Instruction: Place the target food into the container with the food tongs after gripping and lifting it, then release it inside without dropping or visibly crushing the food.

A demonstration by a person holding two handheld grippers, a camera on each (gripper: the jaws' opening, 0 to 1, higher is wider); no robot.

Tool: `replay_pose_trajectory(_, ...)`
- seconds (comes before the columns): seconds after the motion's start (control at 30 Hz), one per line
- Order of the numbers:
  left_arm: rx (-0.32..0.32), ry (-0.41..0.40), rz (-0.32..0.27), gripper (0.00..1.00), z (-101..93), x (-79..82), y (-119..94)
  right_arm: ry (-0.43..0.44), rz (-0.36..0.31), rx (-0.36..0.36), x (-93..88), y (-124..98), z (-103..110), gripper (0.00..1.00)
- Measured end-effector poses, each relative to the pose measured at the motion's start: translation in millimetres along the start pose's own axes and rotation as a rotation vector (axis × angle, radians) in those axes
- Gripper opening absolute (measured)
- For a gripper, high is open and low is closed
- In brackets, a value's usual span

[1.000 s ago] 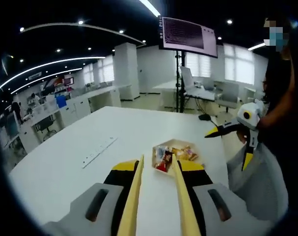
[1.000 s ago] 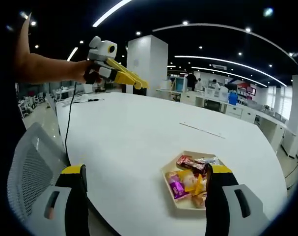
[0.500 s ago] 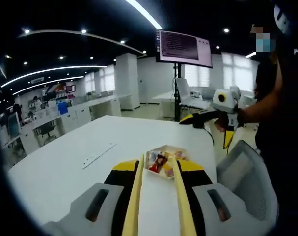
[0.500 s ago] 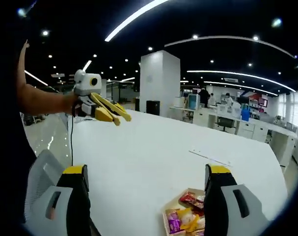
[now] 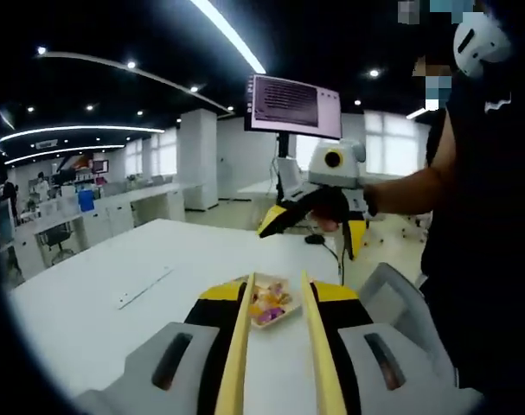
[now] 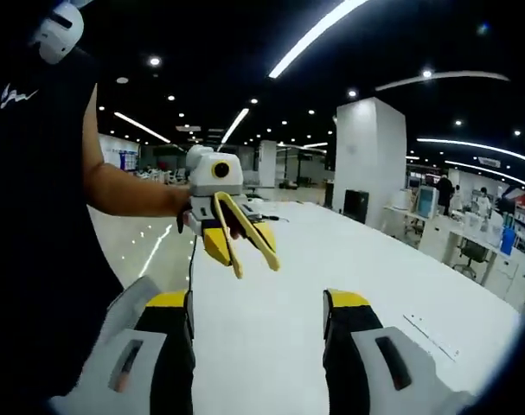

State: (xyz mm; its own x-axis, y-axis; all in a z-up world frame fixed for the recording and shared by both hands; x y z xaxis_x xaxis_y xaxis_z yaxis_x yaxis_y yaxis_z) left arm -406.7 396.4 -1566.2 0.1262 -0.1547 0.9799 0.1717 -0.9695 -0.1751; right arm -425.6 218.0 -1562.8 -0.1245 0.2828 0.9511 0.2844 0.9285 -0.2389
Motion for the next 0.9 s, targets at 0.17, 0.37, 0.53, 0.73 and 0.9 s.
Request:
replay_pose_trajectory(0.17, -0.037, -0.006, -0.024, 0.24, -9.6, -2.5, -1, 0.014, -0.022, 0.061, 1.7, 14, 3, 0.47)
replay_pose_trajectory(0.37, -0.073, -0.019, -0.043, 0.23, -21.6, -8.8, 8, 0.038, -0.029, 0.124, 3.1, 23, 10, 0.36)
replay_pose_trajectory(0.53, -0.082, -0.013, -0.047, 0.23, -23.4, -8.1, 12, 0.036, -0.037, 0.146, 2.5, 22, 14, 0.27)
replay_pose_trajectory(0.73, -0.118, -0.015, -0.048, 0.23, -27.0, -7.3, 16, 0.042, -0.030, 0.165, 0.5, 20, 14, 0.26)
replay_pose_trajectory(0.9, -0.153, -0.013, -0.039, 0.22, -30.4, -7.7, 18, 0.058, -0.029, 0.201, -1.1, 19, 19, 0.24)
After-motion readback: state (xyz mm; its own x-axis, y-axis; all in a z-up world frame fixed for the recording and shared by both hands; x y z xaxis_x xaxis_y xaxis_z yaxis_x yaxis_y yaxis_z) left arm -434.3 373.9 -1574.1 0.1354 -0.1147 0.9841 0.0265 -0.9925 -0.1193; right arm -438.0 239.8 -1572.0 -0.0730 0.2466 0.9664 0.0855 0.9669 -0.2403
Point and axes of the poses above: the point that each gripper's makers call its tool centre point, and the gripper's own axes: y roughly forward along the fingers, z roughly to its left, x roughly out of its top, the point moved 7 cm from there along -y, roughly backward along the fingers, and after that the axes turned 5 degrees about -y, right-handed, at the moved point
